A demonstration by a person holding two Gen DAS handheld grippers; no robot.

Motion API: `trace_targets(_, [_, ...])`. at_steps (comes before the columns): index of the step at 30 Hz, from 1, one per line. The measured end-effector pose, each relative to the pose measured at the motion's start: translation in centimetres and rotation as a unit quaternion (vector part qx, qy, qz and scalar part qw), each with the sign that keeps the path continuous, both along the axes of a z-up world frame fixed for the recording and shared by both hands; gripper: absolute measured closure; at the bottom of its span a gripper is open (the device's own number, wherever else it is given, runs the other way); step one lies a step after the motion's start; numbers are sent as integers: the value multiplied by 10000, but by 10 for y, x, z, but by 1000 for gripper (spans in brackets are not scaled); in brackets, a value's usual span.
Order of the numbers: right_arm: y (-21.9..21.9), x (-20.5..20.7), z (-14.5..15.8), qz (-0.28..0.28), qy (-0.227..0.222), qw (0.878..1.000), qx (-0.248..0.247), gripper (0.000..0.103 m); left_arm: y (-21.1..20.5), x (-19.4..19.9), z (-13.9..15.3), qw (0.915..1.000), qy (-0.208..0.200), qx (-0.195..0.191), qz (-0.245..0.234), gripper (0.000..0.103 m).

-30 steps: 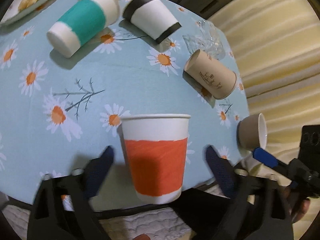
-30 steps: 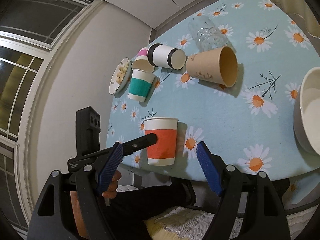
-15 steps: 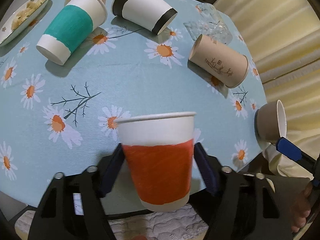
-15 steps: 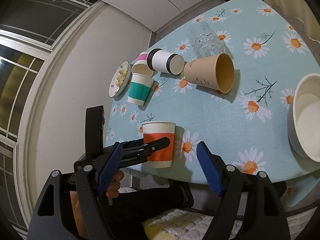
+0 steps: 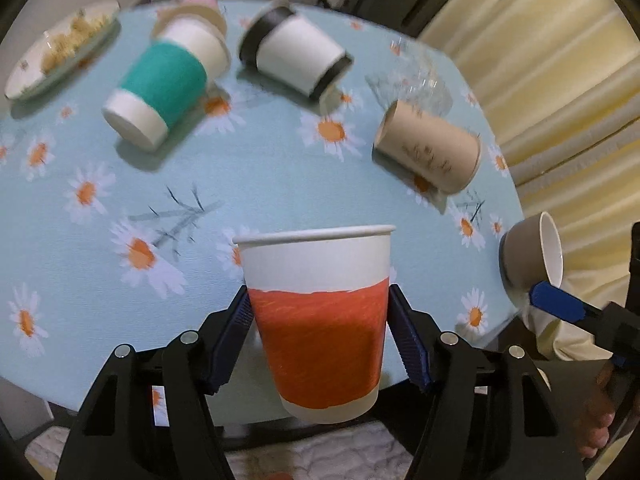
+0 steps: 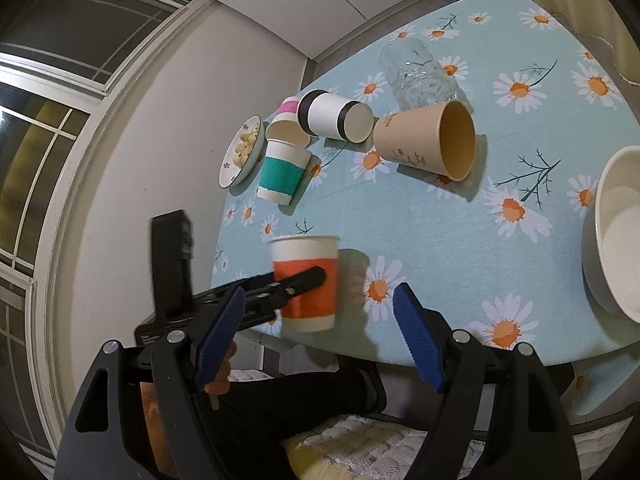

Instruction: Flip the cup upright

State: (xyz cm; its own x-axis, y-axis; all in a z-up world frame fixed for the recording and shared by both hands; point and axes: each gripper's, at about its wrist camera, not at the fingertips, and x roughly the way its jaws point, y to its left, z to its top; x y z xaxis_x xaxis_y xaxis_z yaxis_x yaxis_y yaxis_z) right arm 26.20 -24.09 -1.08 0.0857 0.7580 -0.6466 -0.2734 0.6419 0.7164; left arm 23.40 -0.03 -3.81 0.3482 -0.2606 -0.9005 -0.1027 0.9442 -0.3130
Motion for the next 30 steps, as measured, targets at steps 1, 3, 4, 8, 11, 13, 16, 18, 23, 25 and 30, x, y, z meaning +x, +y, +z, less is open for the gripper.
trace_targets(1, [1,-1,0,31,1,10000,15,27,0,-3,5,9999,-118,63,15,38])
trace_targets(3, [4,-3,1,102,2,9999,46,27,1,-10,17,9987,-468,185,66,38])
trace_targets(4, [5,-4,1,131,0,9999,56,27,1,-15,24,9971,-713,264,95,38])
trace_targets(8, [8,-5,-1,181,37,9998,28,27,-4,-26,40,9859,-1560,562,235,38])
trace_targets(11, [9,-5,-5,192,142,9997,53,27,-11,-37,39,9732,-2116,833,335,38])
trace_targets(13, [7,-4,-7,140,205,9997,49,27,-15,-44,35,9632,-2443,1024,451,38])
trace_targets(16, [5,-4,-10,105,331,9993,151,27,-19,-55,24,9486,-2887,1121,653,38])
trace_targets(18, [6,-4,-12,134,346,9992,135,26,-22,-62,17,9392,-3074,1257,875,38])
trace_targets(23, [10,-6,-25,236,508,9984,34,26,-34,-81,3,9070,-3725,1596,1147,38])
trace_targets(25, [11,-6,-27,259,551,9981,18,26,-36,-85,-5,8973,-3917,1663,1169,38])
trace_targets(30, [15,-9,-29,270,508,9983,-99,26,-40,-97,-27,8748,-4266,1863,1342,38])
